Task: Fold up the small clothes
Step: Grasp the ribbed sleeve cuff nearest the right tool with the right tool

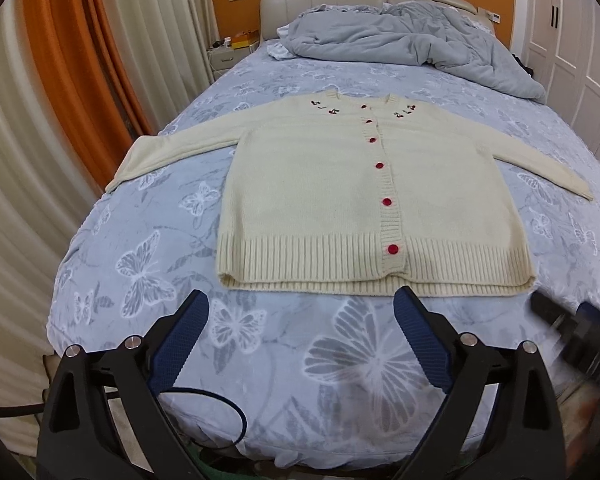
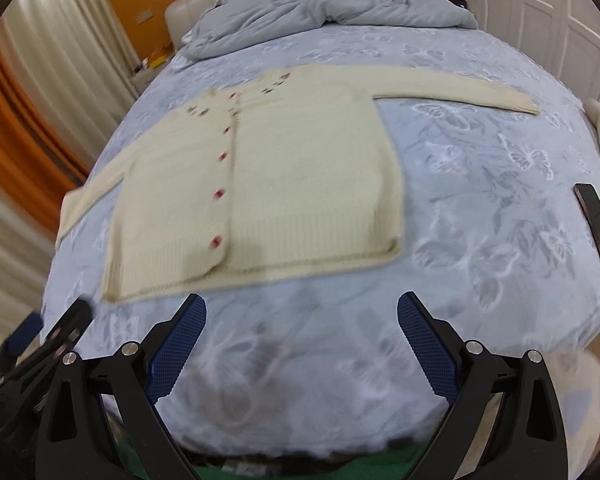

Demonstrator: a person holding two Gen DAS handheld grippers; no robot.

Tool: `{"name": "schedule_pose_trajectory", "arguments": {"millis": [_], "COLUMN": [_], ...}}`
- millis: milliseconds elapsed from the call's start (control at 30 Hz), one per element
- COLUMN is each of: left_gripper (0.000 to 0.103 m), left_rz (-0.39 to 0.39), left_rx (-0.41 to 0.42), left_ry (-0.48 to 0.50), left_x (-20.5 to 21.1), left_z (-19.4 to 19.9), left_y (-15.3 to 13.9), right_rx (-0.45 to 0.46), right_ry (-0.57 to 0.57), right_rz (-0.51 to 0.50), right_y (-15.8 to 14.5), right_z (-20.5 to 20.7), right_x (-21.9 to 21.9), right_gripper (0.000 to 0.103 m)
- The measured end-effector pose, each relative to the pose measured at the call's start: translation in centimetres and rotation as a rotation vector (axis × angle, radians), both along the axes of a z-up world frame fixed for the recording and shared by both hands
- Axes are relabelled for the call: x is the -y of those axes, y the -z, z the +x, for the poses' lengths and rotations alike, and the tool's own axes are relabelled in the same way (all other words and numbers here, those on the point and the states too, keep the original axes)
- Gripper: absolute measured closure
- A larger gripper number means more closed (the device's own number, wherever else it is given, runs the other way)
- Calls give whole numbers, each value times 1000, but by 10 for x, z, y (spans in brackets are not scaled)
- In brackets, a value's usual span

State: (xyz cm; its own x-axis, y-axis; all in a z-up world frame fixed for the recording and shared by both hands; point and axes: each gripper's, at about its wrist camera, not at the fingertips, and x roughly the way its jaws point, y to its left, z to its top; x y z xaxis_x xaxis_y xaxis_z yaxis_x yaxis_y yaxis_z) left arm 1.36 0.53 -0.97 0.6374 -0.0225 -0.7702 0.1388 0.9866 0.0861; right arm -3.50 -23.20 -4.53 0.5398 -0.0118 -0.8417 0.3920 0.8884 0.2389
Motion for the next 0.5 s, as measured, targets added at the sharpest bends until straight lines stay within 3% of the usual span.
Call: {"name": "schedule_pose_trajectory", "arguments": {"millis": [200, 367, 500], "left_gripper": [8, 8, 8], "left_rz": [-31, -7, 4], "left_rx": [-30, -49, -54], "left_ry": [-1, 4, -3], "left_x": [-1, 10, 19], "left_z": [24, 51, 73], "left_y": [11, 25, 35], "right_rx": [4, -11, -21], "right_ry": [169, 271, 355], "right_rz": [49, 19, 55], "right_y": [14, 36, 62], "right_z": [38, 93, 141], "right_x": [131, 244, 325], "right_gripper": [8, 8, 9]}}
